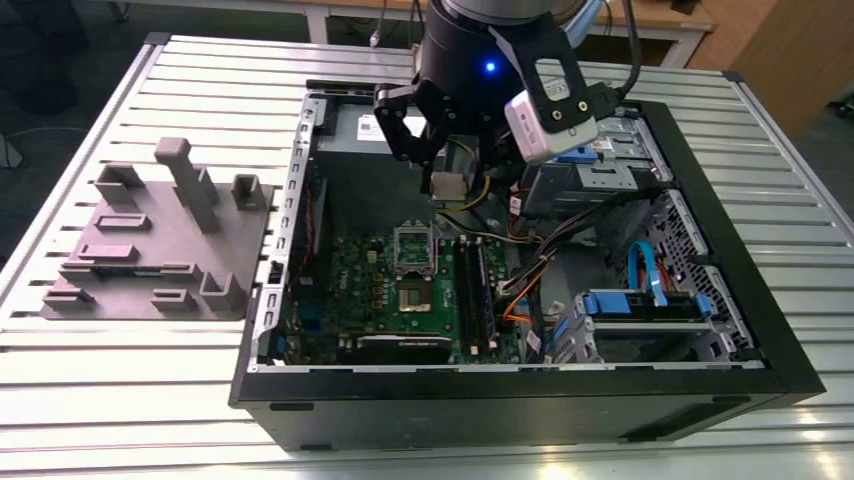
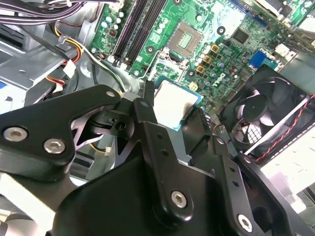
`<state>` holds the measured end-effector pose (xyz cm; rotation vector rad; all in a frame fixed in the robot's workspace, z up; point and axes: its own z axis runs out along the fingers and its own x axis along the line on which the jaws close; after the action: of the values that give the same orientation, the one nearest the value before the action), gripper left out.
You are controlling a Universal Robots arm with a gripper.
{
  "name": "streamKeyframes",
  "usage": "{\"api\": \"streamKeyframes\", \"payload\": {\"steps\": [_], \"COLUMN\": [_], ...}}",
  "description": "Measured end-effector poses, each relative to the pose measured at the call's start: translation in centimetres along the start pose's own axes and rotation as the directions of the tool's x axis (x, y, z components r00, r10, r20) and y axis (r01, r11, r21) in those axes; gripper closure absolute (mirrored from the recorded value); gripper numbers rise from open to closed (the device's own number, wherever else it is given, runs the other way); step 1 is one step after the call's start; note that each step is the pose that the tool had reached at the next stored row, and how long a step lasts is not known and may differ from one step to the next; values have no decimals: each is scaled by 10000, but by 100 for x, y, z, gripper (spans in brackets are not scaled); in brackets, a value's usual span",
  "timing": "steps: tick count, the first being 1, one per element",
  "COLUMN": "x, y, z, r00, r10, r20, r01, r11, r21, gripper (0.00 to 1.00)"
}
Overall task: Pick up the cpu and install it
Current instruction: 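Place the cpu into insertion slot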
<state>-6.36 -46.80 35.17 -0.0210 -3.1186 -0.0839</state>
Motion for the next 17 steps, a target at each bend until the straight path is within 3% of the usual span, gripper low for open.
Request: {"api": "streamKeyframes", "payload": {"steps": [11, 17], "x": [-1, 4], "y": [-21, -32], "z": [60, 118], "r00": [10000, 9996], "r10": [4, 277], "r20": [-5, 10], "r01": [-4, -277], "r11": [10000, 9996], "r21": [0, -6], "gripper": [53, 53]}}
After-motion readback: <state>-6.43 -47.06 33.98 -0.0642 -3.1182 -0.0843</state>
